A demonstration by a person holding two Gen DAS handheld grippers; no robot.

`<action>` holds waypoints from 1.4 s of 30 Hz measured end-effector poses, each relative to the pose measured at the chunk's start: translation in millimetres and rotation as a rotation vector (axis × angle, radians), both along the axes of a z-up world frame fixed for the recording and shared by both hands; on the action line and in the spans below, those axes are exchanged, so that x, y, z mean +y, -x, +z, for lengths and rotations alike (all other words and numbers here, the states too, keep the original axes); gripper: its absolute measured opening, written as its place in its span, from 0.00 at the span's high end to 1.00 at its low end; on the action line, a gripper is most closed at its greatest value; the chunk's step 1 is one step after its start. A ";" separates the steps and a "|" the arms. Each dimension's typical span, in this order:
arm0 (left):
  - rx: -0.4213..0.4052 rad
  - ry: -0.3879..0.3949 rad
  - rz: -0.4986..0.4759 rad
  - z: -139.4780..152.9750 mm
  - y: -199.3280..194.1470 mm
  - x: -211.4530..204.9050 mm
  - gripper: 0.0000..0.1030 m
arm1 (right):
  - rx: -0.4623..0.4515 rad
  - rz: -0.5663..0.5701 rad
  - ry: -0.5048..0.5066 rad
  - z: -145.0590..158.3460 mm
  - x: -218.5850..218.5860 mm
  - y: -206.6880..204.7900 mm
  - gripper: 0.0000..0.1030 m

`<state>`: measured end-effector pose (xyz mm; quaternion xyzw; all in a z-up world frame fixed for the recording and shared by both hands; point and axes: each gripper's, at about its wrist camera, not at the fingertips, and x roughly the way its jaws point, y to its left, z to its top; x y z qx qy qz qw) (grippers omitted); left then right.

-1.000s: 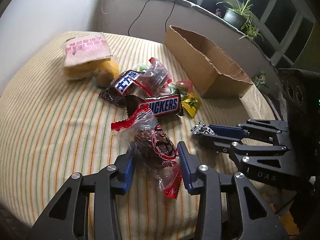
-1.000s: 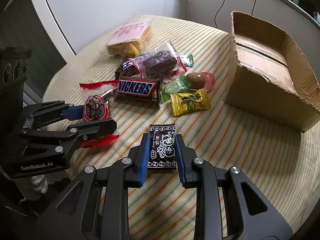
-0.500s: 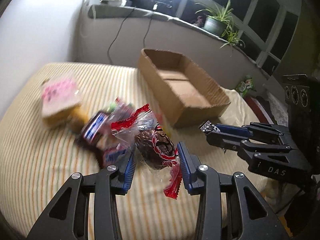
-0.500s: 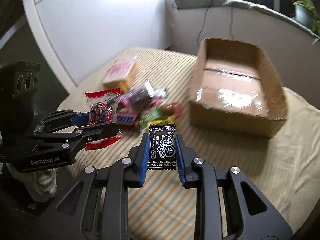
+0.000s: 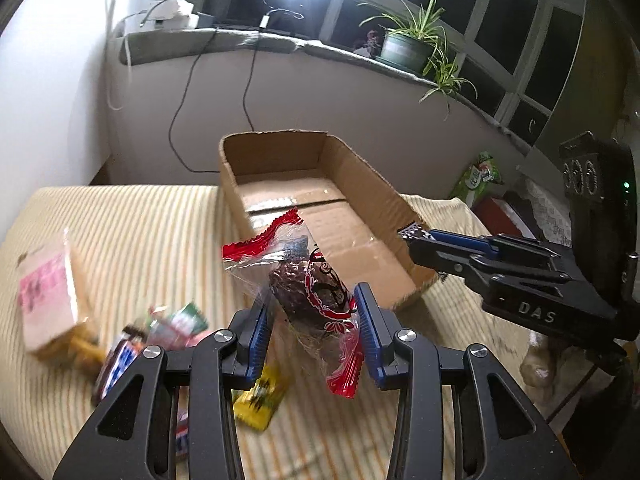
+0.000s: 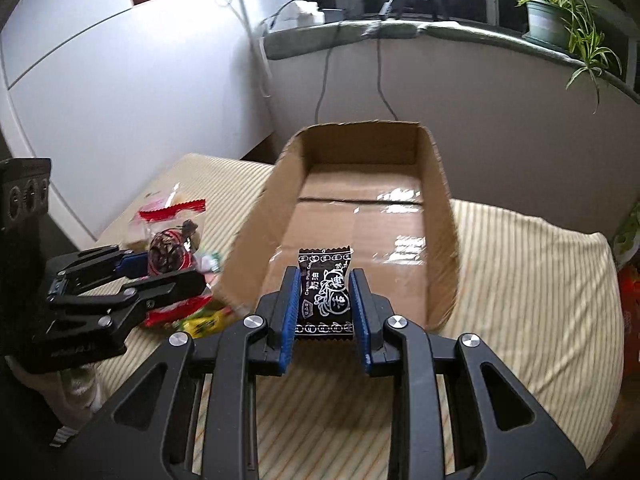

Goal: Organize snacks
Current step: 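Carry both snacks over the cardboard box and open both grippers to drop them, then move both open grippers back to the snack pile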

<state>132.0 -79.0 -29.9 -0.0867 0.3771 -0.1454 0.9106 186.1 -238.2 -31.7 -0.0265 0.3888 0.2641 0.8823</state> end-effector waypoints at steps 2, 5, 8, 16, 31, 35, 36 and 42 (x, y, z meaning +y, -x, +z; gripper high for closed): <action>0.002 -0.004 -0.004 -0.2 -6.0 -3.9 0.63 | -0.001 -0.010 0.004 -2.8 -1.1 -8.0 0.75; 0.011 -0.010 -0.013 -2.9 -12.7 -10.2 0.63 | 0.002 -0.021 0.011 -7.4 -3.9 -20.2 0.75; 0.020 -0.015 -0.018 -5.7 -17.7 -14.2 0.63 | 0.010 -0.028 0.014 -12.6 -6.5 -26.8 0.75; 0.034 -0.036 -0.026 -9.2 -24.7 -20.7 0.60 | 0.009 -0.041 0.018 -18.4 -11.4 -33.2 0.75; -0.001 -0.040 0.009 1.8 -12.9 -5.7 0.53 | -0.053 -0.068 0.001 -5.6 -18.6 -22.5 0.31; -0.013 -0.033 0.039 7.1 -1.4 11.1 0.53 | -0.021 -0.070 -0.036 -7.2 -22.3 -19.3 0.31; -0.016 -0.033 0.051 8.4 2.6 17.2 0.53 | -0.014 -0.069 -0.042 -7.9 -22.2 -17.8 0.31; -0.035 -0.027 0.134 18.3 31.1 59.4 0.53 | -0.019 -0.007 -0.059 -6.7 -13.0 -0.1 0.31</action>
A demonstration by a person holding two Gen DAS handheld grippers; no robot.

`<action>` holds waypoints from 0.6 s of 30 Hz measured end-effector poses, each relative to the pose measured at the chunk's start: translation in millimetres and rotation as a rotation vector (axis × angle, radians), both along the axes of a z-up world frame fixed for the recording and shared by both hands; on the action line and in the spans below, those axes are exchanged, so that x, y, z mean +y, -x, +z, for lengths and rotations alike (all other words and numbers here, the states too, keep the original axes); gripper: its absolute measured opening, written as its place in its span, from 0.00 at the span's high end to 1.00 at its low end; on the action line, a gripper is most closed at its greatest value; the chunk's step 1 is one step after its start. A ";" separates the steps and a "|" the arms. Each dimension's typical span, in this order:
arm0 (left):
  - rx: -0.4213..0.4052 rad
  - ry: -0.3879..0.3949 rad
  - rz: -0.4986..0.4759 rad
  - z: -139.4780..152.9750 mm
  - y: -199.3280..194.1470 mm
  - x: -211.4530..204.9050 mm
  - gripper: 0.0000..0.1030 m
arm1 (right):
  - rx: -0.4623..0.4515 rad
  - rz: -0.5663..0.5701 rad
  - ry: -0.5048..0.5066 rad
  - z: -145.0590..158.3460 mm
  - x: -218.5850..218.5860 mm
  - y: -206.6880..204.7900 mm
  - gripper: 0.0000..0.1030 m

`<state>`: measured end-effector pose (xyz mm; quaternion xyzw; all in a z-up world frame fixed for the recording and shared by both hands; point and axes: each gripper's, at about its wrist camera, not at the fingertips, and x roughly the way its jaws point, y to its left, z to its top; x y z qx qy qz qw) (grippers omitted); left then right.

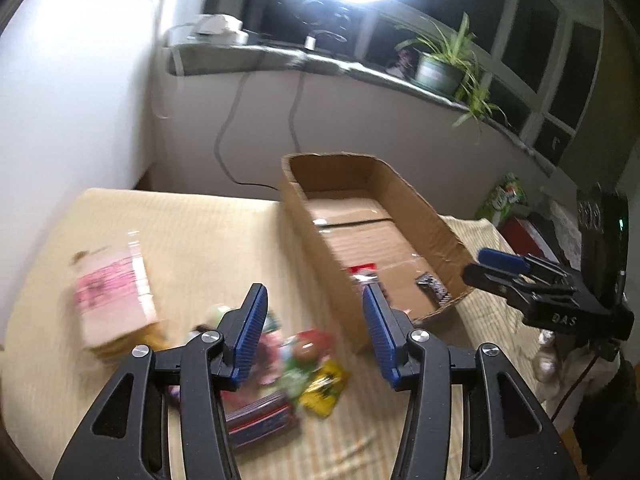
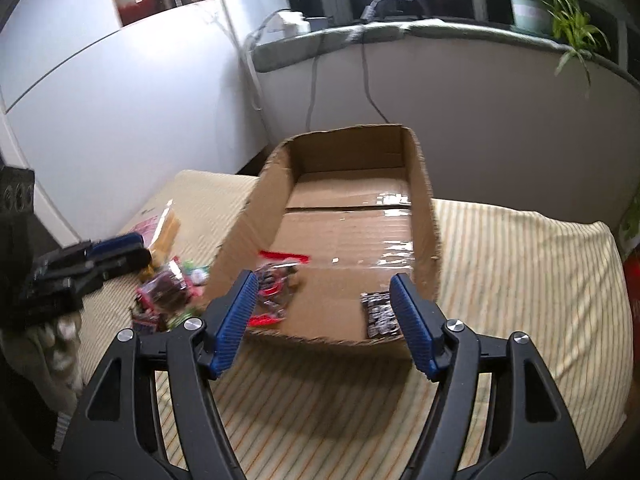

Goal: Organize snacks
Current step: 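Move both open grippers back to the snack pile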

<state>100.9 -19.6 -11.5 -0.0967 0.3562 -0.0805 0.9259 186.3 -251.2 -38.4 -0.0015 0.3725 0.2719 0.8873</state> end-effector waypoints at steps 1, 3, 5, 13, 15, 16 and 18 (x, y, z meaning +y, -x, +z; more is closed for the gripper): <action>-0.002 0.001 0.013 0.8 4.8 6.5 0.53 | -0.010 0.015 0.013 1.5 4.1 5.2 0.31; -0.006 0.004 0.048 2.3 18.2 23.8 0.53 | -0.023 0.040 0.025 4.4 10.7 14.1 0.31; -0.005 0.007 0.071 2.2 28.2 35.7 0.53 | -0.025 0.058 0.034 5.9 16.4 21.4 0.31; 0.053 0.023 0.090 -16.5 61.4 58.6 0.53 | -0.002 0.149 0.018 -0.9 43.0 53.8 0.31; 0.067 0.038 0.078 -22.2 63.1 58.0 0.53 | 0.015 0.168 0.013 -5.4 50.0 58.7 0.35; 0.071 0.042 0.071 -24.1 63.2 57.2 0.53 | 0.027 0.182 0.012 -8.3 54.1 61.7 0.40; 0.077 0.050 0.049 -27.5 63.0 53.6 0.53 | 0.046 0.203 0.023 -14.3 61.2 66.1 0.43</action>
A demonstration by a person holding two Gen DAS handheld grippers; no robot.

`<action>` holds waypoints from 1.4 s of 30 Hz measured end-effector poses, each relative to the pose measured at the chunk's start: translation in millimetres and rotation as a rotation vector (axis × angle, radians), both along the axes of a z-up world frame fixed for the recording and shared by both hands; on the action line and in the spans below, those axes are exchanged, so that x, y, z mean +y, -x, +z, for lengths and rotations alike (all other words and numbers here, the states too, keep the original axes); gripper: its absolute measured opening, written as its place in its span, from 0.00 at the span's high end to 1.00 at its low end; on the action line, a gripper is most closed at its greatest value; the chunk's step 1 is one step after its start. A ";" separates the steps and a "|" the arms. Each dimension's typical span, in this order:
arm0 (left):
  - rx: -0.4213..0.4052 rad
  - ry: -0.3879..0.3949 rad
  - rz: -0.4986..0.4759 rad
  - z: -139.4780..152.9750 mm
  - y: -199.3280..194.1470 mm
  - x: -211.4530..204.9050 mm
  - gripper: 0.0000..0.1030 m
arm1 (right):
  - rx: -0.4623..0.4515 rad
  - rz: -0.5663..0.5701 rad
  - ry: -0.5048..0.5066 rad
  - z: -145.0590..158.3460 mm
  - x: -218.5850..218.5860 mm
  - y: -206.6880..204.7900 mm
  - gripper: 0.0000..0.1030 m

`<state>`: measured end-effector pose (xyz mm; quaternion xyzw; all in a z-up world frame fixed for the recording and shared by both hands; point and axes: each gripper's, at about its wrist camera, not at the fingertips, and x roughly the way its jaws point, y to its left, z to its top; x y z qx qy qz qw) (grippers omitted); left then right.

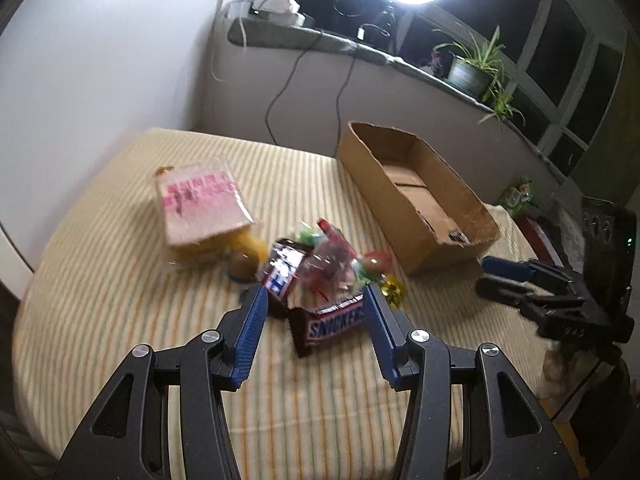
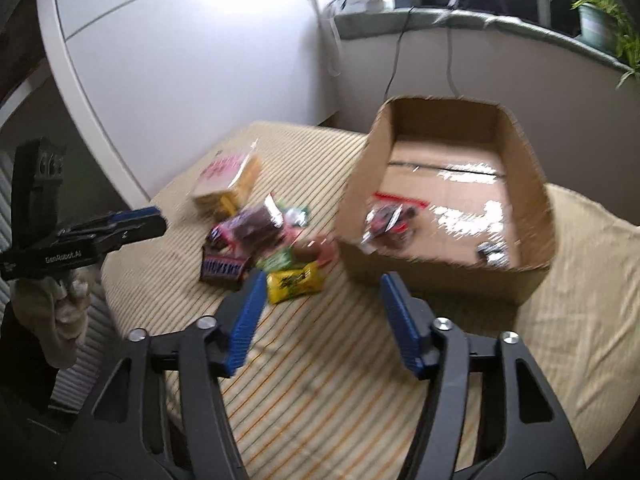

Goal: Organize snacks
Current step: 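Move both open grippers back to the snack pile, then grasp the Snickers bar with the left gripper while the right grasps the yellow candy packet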

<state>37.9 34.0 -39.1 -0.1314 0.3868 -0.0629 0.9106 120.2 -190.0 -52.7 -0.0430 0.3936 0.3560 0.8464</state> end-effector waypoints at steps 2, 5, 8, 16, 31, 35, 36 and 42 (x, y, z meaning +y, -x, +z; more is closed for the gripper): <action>0.002 0.003 -0.021 -2.8 3.2 -3.3 0.53 | 0.014 0.012 0.018 -7.0 6.3 3.7 0.44; 0.011 0.003 -0.055 -6.2 2.9 -9.3 0.53 | 0.037 0.021 0.027 -15.5 13.6 5.2 0.44; 0.019 0.001 -0.095 -9.8 -0.4 -16.1 0.53 | 0.068 0.025 0.018 -21.9 17.5 2.8 0.45; 0.058 -0.055 -0.190 -26.2 -16.0 -32.4 0.57 | 0.109 0.034 0.031 -36.8 30.1 -4.7 0.51; 0.075 -0.321 -0.359 -43.6 -25.4 -50.9 0.57 | 0.100 0.086 0.096 -51.0 51.4 -14.4 0.50; 0.064 -0.372 -0.370 -41.5 -22.2 -51.9 0.57 | 0.098 0.096 0.117 -56.1 57.0 -15.4 0.50; 0.065 -0.383 -0.378 -41.8 -22.6 -52.1 0.57 | 0.099 0.097 0.119 -57.8 58.7 -16.2 0.50; 0.074 -0.398 -0.401 -42.3 -28.2 -50.2 0.55 | 0.089 0.100 0.141 -63.7 66.3 -19.3 0.50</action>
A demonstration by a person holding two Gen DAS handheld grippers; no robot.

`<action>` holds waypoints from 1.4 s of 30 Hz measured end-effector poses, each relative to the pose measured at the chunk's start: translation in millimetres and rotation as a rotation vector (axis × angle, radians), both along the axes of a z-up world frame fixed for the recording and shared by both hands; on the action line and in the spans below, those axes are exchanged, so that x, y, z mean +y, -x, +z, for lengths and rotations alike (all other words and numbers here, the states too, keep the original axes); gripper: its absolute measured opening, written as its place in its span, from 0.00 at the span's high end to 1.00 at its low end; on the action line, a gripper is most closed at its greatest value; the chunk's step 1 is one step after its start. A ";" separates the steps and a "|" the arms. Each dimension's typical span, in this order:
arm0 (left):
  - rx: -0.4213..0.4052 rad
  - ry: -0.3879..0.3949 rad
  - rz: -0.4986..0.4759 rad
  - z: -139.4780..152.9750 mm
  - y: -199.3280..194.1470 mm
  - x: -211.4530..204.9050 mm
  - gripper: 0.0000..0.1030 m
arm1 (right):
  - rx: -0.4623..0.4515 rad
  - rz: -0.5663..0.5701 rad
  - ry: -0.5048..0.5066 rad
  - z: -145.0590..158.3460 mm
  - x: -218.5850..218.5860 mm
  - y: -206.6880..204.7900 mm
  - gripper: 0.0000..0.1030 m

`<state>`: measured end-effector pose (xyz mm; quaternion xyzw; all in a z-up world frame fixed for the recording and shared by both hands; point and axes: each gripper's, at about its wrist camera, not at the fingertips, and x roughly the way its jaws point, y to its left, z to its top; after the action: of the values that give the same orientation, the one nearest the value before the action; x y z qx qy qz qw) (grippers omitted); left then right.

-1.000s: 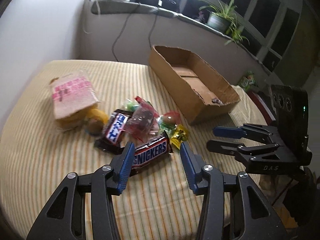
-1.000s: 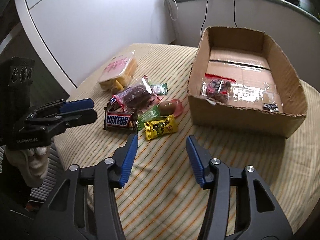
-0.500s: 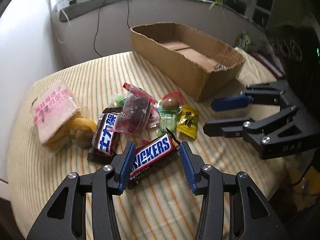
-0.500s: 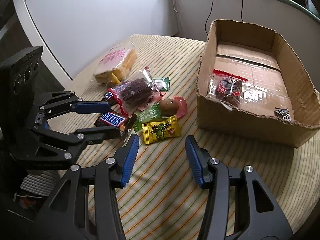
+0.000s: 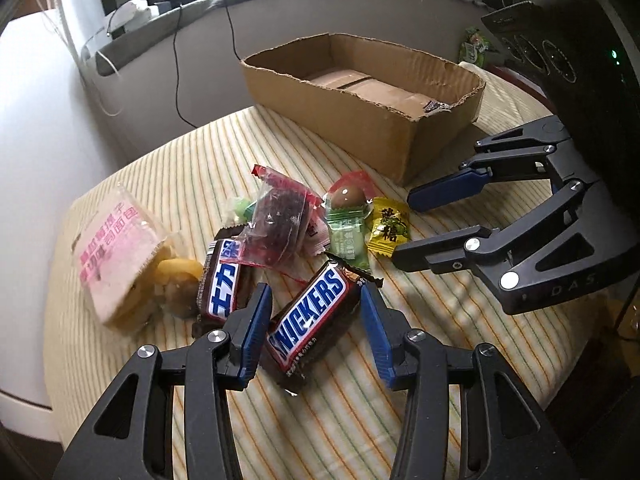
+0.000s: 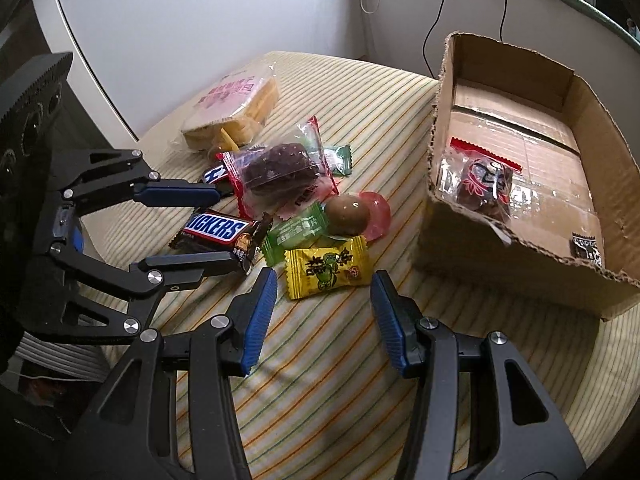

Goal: Organize snacks
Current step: 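Grasp the Snickers bar with the left gripper while the right grasps the yellow candy packet, then carry both snacks into the cardboard box and open both grippers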

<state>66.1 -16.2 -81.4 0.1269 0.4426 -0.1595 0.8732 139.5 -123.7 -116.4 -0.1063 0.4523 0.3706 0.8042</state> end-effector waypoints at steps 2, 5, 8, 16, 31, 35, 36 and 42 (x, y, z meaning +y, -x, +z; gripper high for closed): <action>0.017 0.011 0.004 -4.0 -6.4 0.5 0.55 | -0.005 -0.004 0.006 -1.7 3.5 -1.1 0.48; 0.045 0.037 0.020 -11.2 -7.7 6.3 0.58 | -0.016 -0.011 0.014 -4.1 8.5 -2.6 0.42; 0.054 0.079 0.036 -11.0 -2.3 11.4 0.64 | -0.021 -0.004 0.023 -8.4 16.6 -3.4 0.41; 0.051 0.117 0.071 -9.8 3.8 16.1 0.72 | -0.060 0.025 0.054 -12.4 30.2 -1.3 0.53; 0.039 0.238 0.145 -5.7 21.7 16.0 0.73 | -0.054 0.024 0.057 -10.0 8.4 13.4 0.89; 0.037 0.264 0.155 -3.9 27.2 16.1 0.73 | -0.033 0.011 0.043 -11.0 -1.1 13.9 0.89; 0.035 0.263 0.161 -3.7 28.4 15.8 0.73 | -0.035 0.014 0.047 -11.4 -1.4 14.8 0.89; 0.006 0.291 0.170 10.4 28.3 15.1 0.73 | -0.037 0.000 0.006 -2.4 -10.4 19.2 0.89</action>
<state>37.8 -1.1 -71.0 -0.0393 0.4267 -0.1479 0.8913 120.3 -134.1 -118.9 -0.1157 0.4384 0.3669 0.8122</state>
